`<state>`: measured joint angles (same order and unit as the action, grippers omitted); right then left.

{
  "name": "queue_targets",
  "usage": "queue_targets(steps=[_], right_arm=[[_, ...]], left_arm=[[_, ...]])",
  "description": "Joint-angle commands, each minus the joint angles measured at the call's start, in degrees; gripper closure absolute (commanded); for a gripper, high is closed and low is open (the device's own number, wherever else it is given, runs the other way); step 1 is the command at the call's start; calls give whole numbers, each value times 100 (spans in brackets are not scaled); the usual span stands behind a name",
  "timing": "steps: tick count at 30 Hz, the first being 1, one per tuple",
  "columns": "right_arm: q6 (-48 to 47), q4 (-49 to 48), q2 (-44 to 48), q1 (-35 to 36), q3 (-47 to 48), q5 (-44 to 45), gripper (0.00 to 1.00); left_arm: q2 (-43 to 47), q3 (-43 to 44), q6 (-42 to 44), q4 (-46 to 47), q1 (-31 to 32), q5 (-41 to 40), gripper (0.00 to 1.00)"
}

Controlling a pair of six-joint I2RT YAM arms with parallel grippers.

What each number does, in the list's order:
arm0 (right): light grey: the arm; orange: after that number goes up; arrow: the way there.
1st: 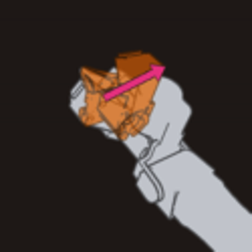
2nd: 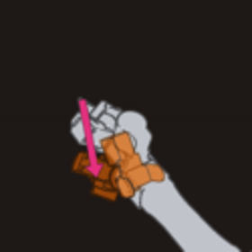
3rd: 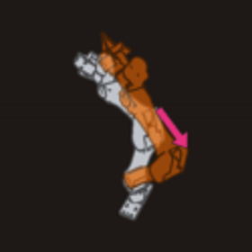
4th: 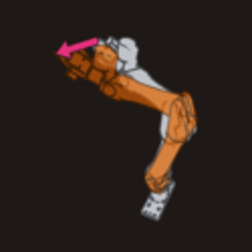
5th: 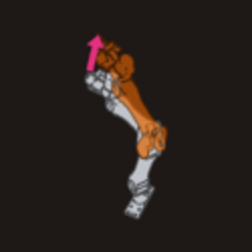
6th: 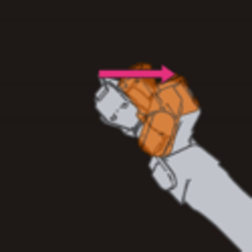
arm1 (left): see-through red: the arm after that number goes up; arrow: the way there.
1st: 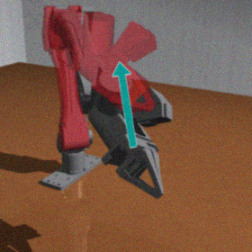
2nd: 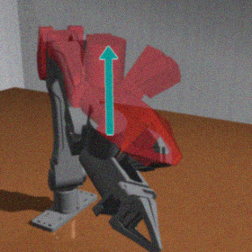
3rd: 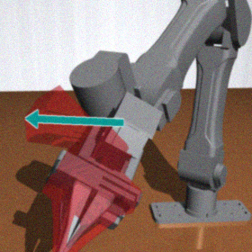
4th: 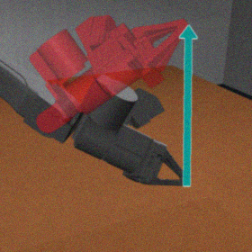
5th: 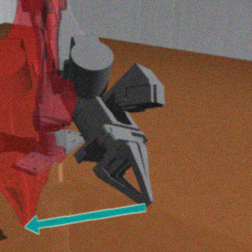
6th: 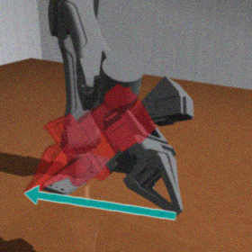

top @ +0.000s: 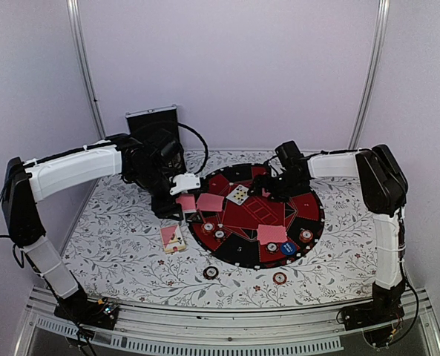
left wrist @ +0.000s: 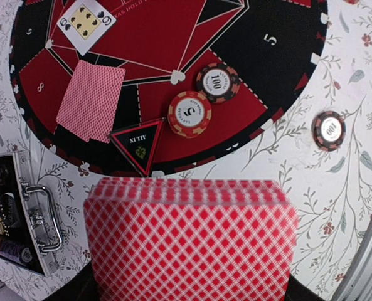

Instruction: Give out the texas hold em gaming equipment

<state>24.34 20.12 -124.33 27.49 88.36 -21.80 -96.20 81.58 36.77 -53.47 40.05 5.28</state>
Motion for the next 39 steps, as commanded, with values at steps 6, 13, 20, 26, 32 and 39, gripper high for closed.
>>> queue_targets(steps=[6,13,20,26,32,39], right_arm=[[326,-428,-158,-174,15,449,6],[317,-481,-89,-183,65,669,8],[329,-708,730,-20,-401,417,8],[1059,-1519,1554,339,-1097,-800,6],[2223,-2937,1582,871,-1729,-1989,5],[3130,-3918,1104,1396,-1607,-2537,5]], left_arm=[[146,173,-30,-10,-58,43,100],[163,165,-13,-25,-59,9,100],[145,181,-12,-24,-59,8,100],[124,215,-19,-2,-59,8,100],[94,261,-64,38,-55,46,100],[85,329,-98,56,-49,109,100]])
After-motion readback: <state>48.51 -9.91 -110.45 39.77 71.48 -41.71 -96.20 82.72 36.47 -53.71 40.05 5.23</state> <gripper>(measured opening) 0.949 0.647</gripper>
